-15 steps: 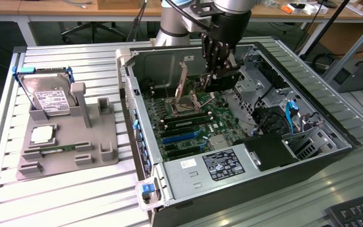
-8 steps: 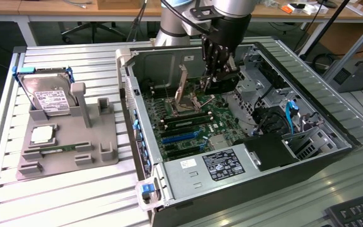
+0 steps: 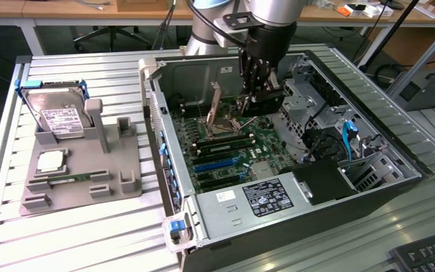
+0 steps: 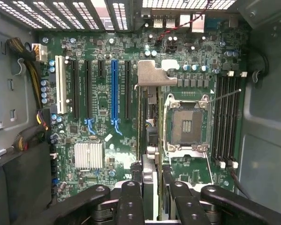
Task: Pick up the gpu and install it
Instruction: 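Insert the gpu into the slot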
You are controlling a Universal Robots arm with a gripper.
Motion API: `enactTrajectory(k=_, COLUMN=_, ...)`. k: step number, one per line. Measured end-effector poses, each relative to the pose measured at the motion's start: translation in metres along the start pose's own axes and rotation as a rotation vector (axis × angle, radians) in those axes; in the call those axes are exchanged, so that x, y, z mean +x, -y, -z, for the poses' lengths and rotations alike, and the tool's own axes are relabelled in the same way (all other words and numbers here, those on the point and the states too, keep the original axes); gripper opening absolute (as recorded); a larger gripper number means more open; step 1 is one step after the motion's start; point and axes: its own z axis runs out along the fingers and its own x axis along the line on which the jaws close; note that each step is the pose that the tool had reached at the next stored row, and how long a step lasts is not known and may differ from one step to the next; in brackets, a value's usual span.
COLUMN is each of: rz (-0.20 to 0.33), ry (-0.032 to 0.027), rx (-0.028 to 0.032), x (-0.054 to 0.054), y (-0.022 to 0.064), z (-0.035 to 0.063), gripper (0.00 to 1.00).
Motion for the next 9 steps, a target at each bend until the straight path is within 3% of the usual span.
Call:
enactTrajectory(k=5, rz=-0.002, ry=-0.0014, rx=0.0, x=0.0, y=-0.0124, z=-0.0067, gripper=0.27)
enactTrajectory(k=9, rz=-0.003, ry=-0.0025, rx=0.0, x=0.0, y=-0.0174, z=-0.0101, gripper=0.27)
